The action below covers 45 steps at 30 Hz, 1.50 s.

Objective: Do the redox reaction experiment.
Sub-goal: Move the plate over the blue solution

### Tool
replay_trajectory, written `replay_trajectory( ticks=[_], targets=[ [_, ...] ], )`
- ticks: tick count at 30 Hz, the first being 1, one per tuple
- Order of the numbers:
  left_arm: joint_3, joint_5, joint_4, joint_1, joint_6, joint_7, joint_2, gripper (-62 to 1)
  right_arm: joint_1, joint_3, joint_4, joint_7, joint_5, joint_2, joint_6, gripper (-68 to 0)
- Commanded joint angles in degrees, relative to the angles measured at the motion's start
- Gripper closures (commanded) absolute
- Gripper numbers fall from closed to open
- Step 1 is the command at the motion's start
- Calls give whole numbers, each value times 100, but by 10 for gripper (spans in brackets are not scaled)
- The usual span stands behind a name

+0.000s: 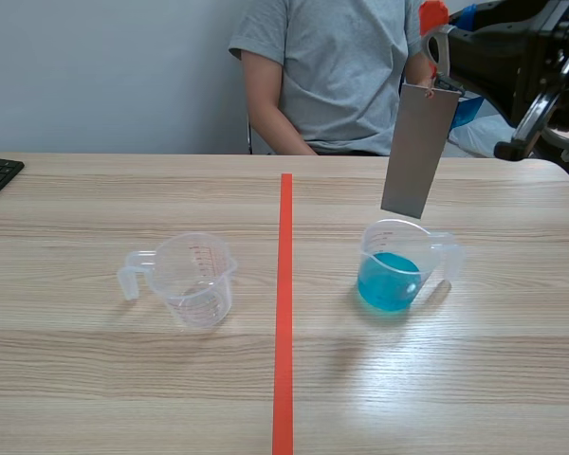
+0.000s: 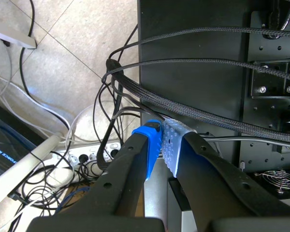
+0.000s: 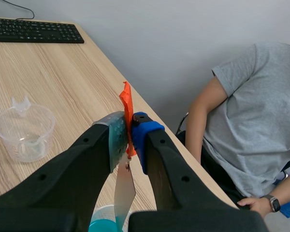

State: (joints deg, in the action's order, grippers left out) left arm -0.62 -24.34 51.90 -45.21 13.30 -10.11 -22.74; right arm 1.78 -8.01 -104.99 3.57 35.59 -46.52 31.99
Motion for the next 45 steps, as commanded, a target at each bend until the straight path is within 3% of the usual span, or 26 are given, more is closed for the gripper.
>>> replay_trajectory(
  ticks=[1,7,12,16,26,33,38,45],
  targets=[
    [26,-11,94,-68,-11,-85,-83,-47,-83,94,-52,63,83,-79,-42,-11],
    [37,-61,389,-402,-11,-181,-444,-47,-81,201,-52,-42,83,-79,-39,-11],
    [208,-326,868,-957,-9,-706,-787,-47,-79,398,-52,-87,83,-79,-33,-11],
    [400,-339,1375,-1399,20,-1123,-1095,-47,-79,400,-52,-170,66,-79,-17,-11],
    [667,-337,2295,-1648,684,-1735,-2216,-47,-66,400,-52,-179,66,-76,-17,-11],
    [846,-332,2828,-1086,955,-2031,-2785,-47,-66,400,-52,-214,66,-76,-17,-11],
    [841,-330,3154,-396,1360,-2033,-3077,-47,-66,400,-52,-216,63,-76,-17,-11],
    [487,-330,3554,848,1368,-1886,-3252,-47,-66,400,-52,-221,63,-76,-17,-11]
  ],
)
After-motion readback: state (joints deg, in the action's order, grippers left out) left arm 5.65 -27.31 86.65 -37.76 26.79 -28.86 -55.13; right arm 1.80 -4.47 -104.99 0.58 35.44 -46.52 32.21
